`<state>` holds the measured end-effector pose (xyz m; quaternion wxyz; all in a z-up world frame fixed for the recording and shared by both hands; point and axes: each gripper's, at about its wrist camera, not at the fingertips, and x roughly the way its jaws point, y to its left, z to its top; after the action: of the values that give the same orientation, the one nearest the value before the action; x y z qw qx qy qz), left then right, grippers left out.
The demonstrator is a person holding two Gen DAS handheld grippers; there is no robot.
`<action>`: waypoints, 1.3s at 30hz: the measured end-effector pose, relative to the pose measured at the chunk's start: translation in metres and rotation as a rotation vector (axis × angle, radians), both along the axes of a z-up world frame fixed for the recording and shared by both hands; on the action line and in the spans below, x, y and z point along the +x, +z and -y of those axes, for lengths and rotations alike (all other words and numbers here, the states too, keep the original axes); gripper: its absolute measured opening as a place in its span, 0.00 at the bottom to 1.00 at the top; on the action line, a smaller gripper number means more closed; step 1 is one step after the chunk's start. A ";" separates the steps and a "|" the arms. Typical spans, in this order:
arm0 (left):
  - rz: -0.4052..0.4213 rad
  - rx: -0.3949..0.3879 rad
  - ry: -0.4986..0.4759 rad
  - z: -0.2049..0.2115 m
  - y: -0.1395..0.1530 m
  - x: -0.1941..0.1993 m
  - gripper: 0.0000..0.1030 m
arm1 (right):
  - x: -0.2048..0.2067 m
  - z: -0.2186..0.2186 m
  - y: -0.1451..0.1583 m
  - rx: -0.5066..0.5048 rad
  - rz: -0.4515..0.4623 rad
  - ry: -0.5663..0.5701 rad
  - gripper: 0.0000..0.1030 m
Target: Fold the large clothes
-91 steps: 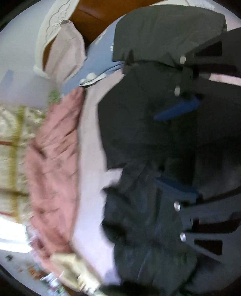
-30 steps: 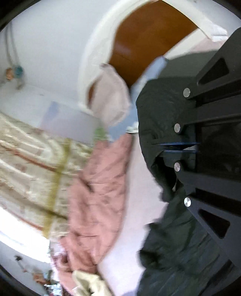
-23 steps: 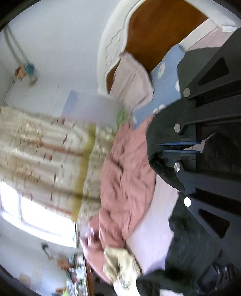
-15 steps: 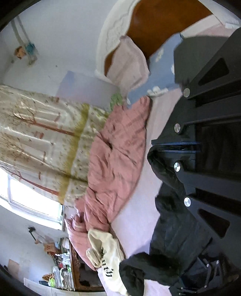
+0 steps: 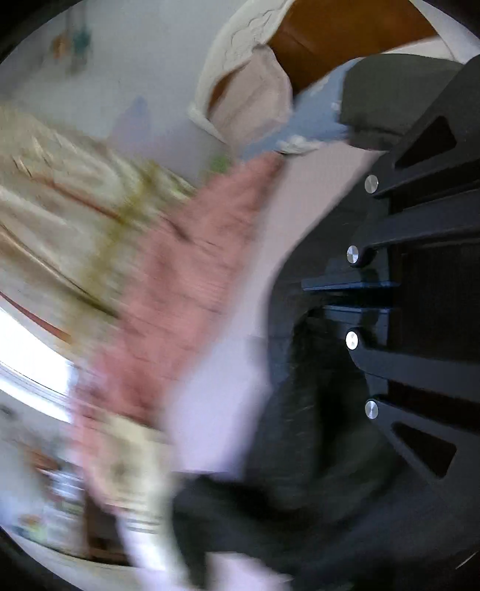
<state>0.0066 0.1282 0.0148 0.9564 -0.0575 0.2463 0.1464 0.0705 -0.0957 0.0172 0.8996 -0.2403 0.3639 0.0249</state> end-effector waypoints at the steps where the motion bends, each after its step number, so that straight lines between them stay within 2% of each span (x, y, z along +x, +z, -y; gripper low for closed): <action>1: 0.002 0.013 -0.016 0.003 0.000 0.001 0.93 | 0.000 0.007 -0.018 0.019 -0.071 -0.013 0.16; 2: 0.005 0.025 -0.029 0.007 0.000 0.001 0.93 | -0.001 0.014 -0.029 0.049 -0.117 -0.025 0.24; 4: 0.011 0.038 -0.062 0.019 -0.001 -0.001 0.93 | -0.006 0.032 -0.033 0.157 -0.161 -0.040 0.29; 5: 0.010 0.041 -0.071 0.026 0.000 -0.003 0.93 | -0.010 0.041 -0.029 0.205 -0.161 -0.047 0.38; 6: 0.009 0.046 -0.085 0.031 -0.001 -0.001 0.93 | -0.014 0.050 -0.022 0.247 -0.147 -0.060 0.56; 8: -0.004 0.068 -0.094 0.040 -0.003 0.001 0.93 | -0.023 0.064 -0.007 0.312 -0.087 -0.075 0.70; 11: -0.007 0.106 -0.105 0.046 -0.007 0.000 0.93 | -0.037 0.090 0.017 0.382 0.038 -0.107 0.70; 13: -0.017 0.143 -0.108 0.053 -0.011 0.001 0.93 | -0.040 0.111 0.021 0.403 0.076 -0.162 0.70; 14: -0.028 0.165 -0.110 0.058 -0.014 0.002 0.93 | -0.036 0.121 0.017 0.406 0.062 -0.195 0.70; 16: -0.049 0.193 -0.112 0.064 -0.020 0.005 0.93 | -0.020 0.142 -0.001 0.429 -0.025 -0.272 0.70; 19: -0.071 0.262 -0.109 0.076 -0.028 0.010 0.93 | 0.006 0.170 -0.049 0.491 -0.189 -0.360 0.70; 21: -0.063 0.307 -0.125 0.086 -0.029 0.010 0.93 | 0.013 0.170 -0.057 0.491 -0.183 -0.362 0.72; 23: -0.061 0.338 -0.126 0.091 -0.030 0.009 0.93 | 0.017 0.159 -0.058 0.425 -0.179 -0.347 0.74; 27: -0.047 0.329 -0.141 0.090 -0.026 0.006 0.93 | 0.017 0.158 -0.057 0.421 -0.170 -0.346 0.76; 29: -0.059 0.316 -0.181 0.086 -0.014 0.008 0.93 | 0.006 0.159 -0.045 0.431 -0.109 -0.331 0.76; 30: -0.064 0.329 -0.175 0.082 -0.004 0.009 0.93 | -0.003 0.159 -0.037 0.436 -0.074 -0.315 0.76; 31: -0.046 0.354 -0.128 0.072 0.016 0.008 0.93 | -0.012 0.158 -0.029 0.436 -0.040 -0.299 0.76; 34: 0.007 0.309 -0.058 0.032 0.049 0.002 0.94 | -0.041 0.154 -0.003 0.436 0.071 -0.240 0.76; 37: 0.006 0.276 0.111 -0.039 0.058 -0.004 0.94 | -0.053 0.153 0.015 0.470 0.128 -0.210 0.76; 39: -0.001 0.254 0.170 -0.077 0.054 -0.006 0.94 | -0.058 0.153 0.020 0.480 0.152 -0.198 0.79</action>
<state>0.0004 0.2049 0.0683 0.9400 0.0435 0.2203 0.2569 0.0123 -0.2484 0.0373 0.9536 0.0153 0.3006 0.0045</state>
